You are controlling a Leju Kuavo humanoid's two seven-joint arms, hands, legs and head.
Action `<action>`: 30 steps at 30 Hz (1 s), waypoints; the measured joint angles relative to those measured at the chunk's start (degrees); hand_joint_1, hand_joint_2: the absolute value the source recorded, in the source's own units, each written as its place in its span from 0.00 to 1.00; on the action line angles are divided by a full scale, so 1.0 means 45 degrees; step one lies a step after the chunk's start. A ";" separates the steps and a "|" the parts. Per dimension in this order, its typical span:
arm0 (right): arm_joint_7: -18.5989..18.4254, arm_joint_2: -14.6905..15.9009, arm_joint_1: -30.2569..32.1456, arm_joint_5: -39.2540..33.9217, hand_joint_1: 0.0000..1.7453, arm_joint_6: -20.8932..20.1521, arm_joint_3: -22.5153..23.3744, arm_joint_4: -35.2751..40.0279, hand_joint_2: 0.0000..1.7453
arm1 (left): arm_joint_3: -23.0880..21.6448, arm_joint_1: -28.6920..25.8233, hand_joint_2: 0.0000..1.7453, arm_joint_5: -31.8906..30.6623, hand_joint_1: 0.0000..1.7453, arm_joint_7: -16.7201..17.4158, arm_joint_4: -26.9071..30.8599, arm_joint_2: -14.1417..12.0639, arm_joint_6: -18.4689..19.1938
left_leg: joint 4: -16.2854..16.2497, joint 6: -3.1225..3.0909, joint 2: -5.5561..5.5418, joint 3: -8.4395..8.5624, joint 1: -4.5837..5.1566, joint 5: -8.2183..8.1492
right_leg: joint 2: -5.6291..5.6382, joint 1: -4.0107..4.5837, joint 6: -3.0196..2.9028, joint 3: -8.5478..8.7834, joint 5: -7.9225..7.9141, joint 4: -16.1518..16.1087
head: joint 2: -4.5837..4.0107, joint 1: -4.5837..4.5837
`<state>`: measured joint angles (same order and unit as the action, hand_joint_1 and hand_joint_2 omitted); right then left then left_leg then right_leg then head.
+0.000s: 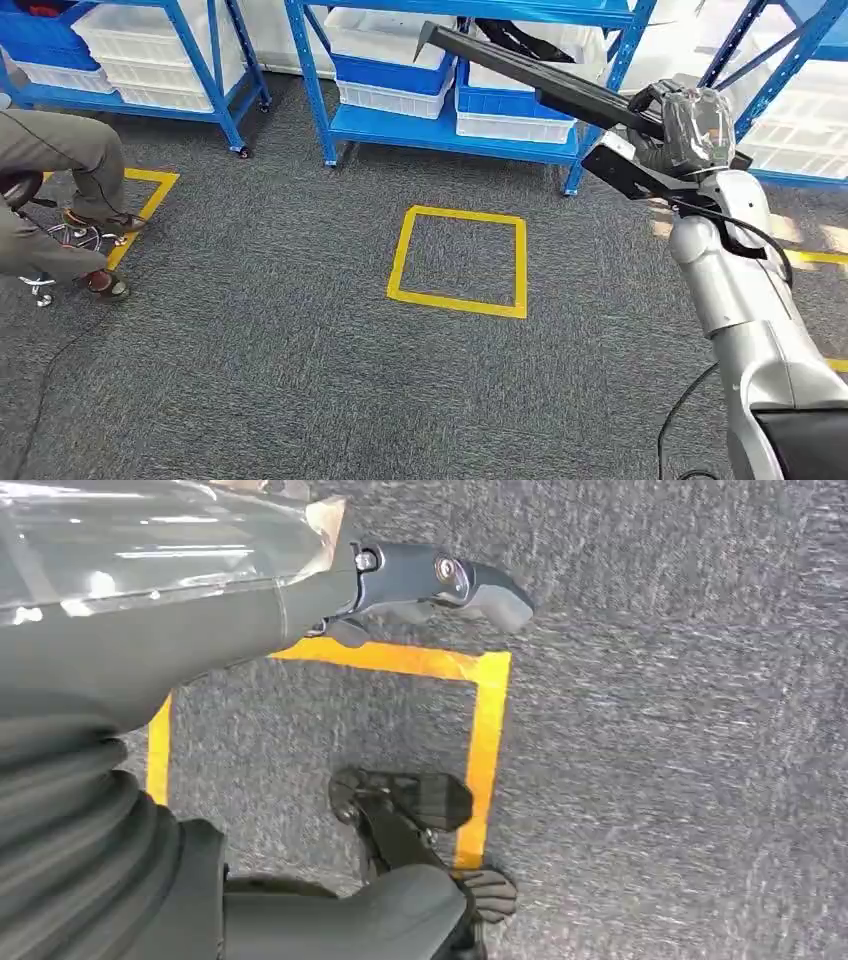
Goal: Take the parts from the cabinet and place them on the table.
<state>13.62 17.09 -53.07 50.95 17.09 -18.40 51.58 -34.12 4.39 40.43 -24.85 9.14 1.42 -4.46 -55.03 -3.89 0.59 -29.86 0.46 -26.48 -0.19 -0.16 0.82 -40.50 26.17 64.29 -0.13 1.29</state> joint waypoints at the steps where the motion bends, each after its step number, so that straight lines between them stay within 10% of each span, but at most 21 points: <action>1: 0.0000 -0.0005 0.0015 -0.0005 1.00 -0.0034 -0.0005 0.0000 1.00 | 0.0000 -0.0007 1.00 0.0020 0.00 0.0000 0.0000 0.0020 -0.0005 | -0.0003 0.0024 0.0004 -0.0128 0.0001 0.0098 | 0.0001 -0.0049 -0.0005 -0.0394 0.0512 0.1140 | 0.0000 0.0005; 4: 0.0000 -0.0014 0.0073 0.0049 1.00 -0.0121 -0.0024 -0.0049 1.00 | -0.0010 -0.0019 1.00 0.0029 0.00 0.0000 0.0000 0.0078 -0.0029 | -0.0047 0.0131 0.0006 -0.0477 -0.0036 0.0342 | 0.0000 -0.0189 0.0262 -0.0487 0.0908 0.2213 | 0.0000 0.0010; 7: 0.0000 -0.0034 -0.0029 0.0049 1.00 -0.0126 -0.0024 -0.0058 1.00 | -0.0005 -0.0017 1.00 0.0083 0.00 0.0005 0.0000 0.0136 -0.0117 | -0.0514 0.0323 0.0013 -0.0904 -0.0183 0.0382 | -0.0028 -0.0452 0.0818 0.1693 0.0189 -0.1157 | 0.0000 -0.0009; 13: 0.0039 -0.0121 -0.0041 0.0024 1.00 -0.0141 -0.0034 -0.0146 1.00 | -0.0010 -0.0093 1.00 0.0107 0.00 0.0005 0.0000 0.0121 -0.0131 | -0.0951 0.0691 -0.0035 -0.1410 -0.0184 0.0371 | 0.0162 -0.0371 0.0174 0.1491 0.0058 -0.1111 | 0.0000 0.0049; 18: 0.0194 -0.0184 -0.0077 -0.0087 1.00 -0.0131 -0.0039 -0.0219 1.00 | -0.0005 -0.0105 1.00 0.0195 0.00 0.0019 0.0000 0.0146 -0.0175 | -0.4742 0.0876 -0.0034 -0.2988 -0.0227 -0.1581 | 0.0147 -0.0274 -0.0139 0.1243 -0.0144 -0.1105 | 0.0000 0.0054; 20: 0.0204 -0.0213 -0.0076 -0.0073 1.00 -0.0112 -0.0049 -0.0272 1.00 | -0.0005 -0.0104 1.00 0.0199 0.00 0.0024 0.0000 0.0141 -0.0209 | -0.4064 0.0729 -0.0042 -0.2540 -0.0215 -0.1081 | 0.0167 -0.0197 -0.0185 0.1172 -0.0222 -0.1108 | 0.0000 0.0059; 22: 0.0194 -0.0223 -0.0114 0.0067 1.00 -0.0112 -0.0063 -0.0267 1.00 | -0.0005 -0.0088 1.00 0.0199 0.00 0.0024 0.0000 0.0131 -0.0214 | -0.1689 0.0330 -0.0144 -0.1087 -0.0101 -0.0132 | 0.0187 -0.0127 -0.0172 0.1164 -0.0289 -0.1121 | 0.0000 0.0054; 23: 0.0184 -0.0228 -0.0120 0.0170 1.00 -0.0112 -0.0077 -0.0257 1.00 | -0.0005 -0.0072 1.00 0.0199 0.00 0.0020 0.0000 0.0050 -0.0209 | -0.0970 0.0132 -0.0182 -0.0716 -0.0011 -0.0241 | 0.0182 -0.0157 -0.0128 0.1159 -0.0315 -0.1116 | 0.0000 0.0026; 28: 0.0151 -0.0218 -0.0135 0.0384 1.00 -0.0073 -0.0155 -0.0204 1.00 | -0.0015 -0.0075 1.00 0.0214 0.00 0.0010 0.0005 0.0053 -0.0131 | -0.0462 0.0029 -0.0035 -0.0657 -0.0041 0.0218 | 0.0072 -0.0006 0.0195 0.1010 -0.0490 -0.1184 | 0.0000 0.0034; 30: 0.0146 -0.0140 -0.0162 0.0481 1.00 0.0083 -0.0160 -0.0185 1.00 | -0.0019 -0.0038 1.00 0.0214 0.00 0.0005 0.0005 0.0049 -0.0112 | -0.0308 -0.0032 -0.0087 -0.0722 0.0001 0.0427 | 0.0049 -0.0084 0.0101 0.0569 0.0183 -0.0303 | 0.0000 0.0010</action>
<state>14.27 16.46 -53.80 53.11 17.47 -19.12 50.75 -34.21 4.22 41.40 -24.83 9.16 1.64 -4.96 -56.42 -4.03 0.19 -33.11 0.47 -24.56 0.03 -0.54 1.28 -37.94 27.00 62.93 -0.13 1.33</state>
